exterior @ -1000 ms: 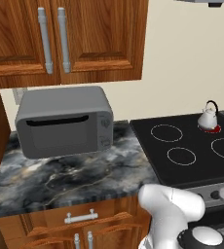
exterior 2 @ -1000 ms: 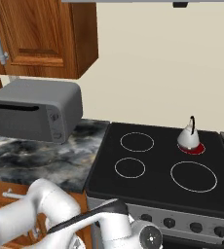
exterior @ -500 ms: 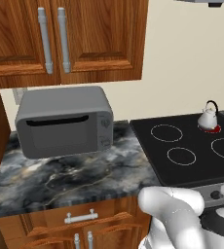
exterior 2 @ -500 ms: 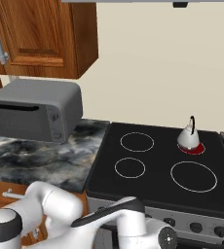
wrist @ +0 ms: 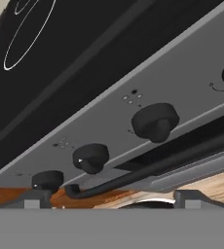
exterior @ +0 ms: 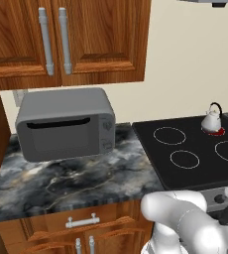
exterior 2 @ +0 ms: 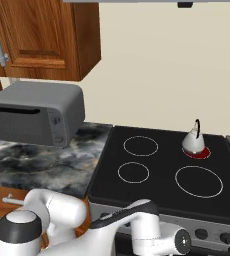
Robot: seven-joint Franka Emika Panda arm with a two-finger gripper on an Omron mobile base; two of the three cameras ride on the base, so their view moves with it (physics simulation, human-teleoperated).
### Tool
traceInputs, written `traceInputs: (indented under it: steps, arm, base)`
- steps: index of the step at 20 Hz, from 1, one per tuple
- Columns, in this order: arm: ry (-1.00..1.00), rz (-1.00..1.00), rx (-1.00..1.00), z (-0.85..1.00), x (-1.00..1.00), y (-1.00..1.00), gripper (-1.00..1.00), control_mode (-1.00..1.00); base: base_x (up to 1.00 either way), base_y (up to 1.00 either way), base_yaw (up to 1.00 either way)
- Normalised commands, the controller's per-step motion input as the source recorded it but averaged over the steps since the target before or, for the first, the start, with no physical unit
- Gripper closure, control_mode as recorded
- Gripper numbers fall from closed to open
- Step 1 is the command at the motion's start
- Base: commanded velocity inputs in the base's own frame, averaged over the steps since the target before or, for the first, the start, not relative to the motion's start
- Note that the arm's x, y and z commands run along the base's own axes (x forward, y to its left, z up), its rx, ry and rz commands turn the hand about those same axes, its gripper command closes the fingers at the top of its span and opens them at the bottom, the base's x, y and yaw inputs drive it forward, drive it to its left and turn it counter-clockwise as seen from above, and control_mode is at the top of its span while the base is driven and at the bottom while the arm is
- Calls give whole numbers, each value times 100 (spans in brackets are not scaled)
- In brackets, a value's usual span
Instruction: Lower the heat of the kettle.
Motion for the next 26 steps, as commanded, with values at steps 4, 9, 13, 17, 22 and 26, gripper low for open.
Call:
traceInputs:
  steps: [4, 9, 13, 17, 22, 26]
  arm:
    - [-10, 0, 0, -22, 0, 0, -100, -100]
    - [-6, 0, 0, -11, 5, 2, -100, -100]
    - [0, 0, 0, 0, 20, 0, -100, -100]
    - [0, 0, 0, -5, 20, 0, -100, -100]
    - [0, 0, 0, -15, 17, 1, -100, -100]
    - [-4, 0, 0, -15, 8, 0, -100, -100]
  base:
    - [0, 0, 0]
    - [0, 0, 0]
    - [0, 0, 0]
    - [0, 0, 0]
    - [0, 0, 0]
    - [0, 0, 0]
